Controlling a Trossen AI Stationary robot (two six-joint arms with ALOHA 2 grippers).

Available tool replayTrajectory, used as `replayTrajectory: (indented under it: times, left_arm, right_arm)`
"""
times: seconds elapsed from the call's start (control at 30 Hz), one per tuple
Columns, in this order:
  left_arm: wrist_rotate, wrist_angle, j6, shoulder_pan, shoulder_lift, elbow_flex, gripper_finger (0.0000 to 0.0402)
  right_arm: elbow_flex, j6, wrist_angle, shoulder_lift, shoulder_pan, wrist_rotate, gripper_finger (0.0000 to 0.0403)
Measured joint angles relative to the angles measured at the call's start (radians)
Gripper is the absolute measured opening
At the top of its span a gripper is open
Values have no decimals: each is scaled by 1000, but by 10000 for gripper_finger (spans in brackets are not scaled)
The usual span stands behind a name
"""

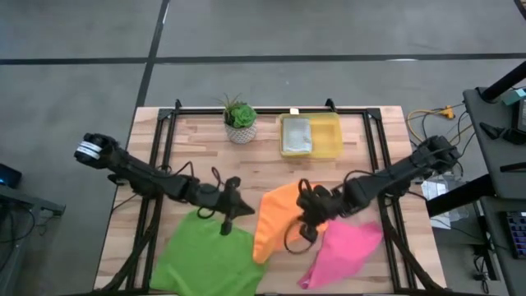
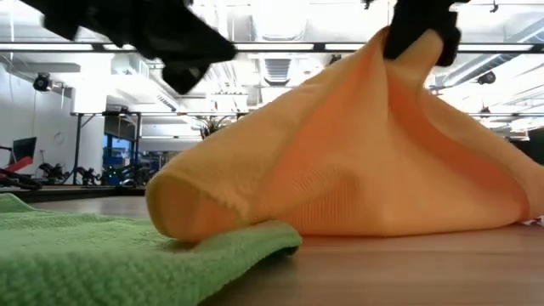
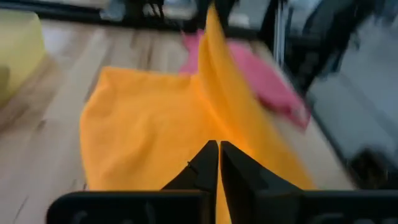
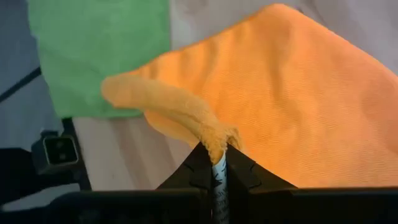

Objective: Fold microfiber towels
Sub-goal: Fold the orange microfiber cloth

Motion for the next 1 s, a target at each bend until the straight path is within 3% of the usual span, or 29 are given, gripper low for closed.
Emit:
replayTrajectory:
  times: [0.23,0.43,0.57,0.83,1.0]
  left_arm:
    - [45,206,-168,33,166,50,94]
    - [92,219,-266,33,312,163,171]
    - [80,196,-325,33,399,253,196]
    - [-154,-225,-305,-5,497,530,183]
    - [-248,-375,-222,-29,541,672,170]
  right_arm:
    - [-5,-6,2,0,-111,-119,8]
    - [-7,-51,1,0,-165,-167,8]
    - [-16,-69,-5,0,-191,-184,8]
    - [-72,-72,-7,0,-203,-193,8]
    - [-96,-68,-6,0,-203,-196,8]
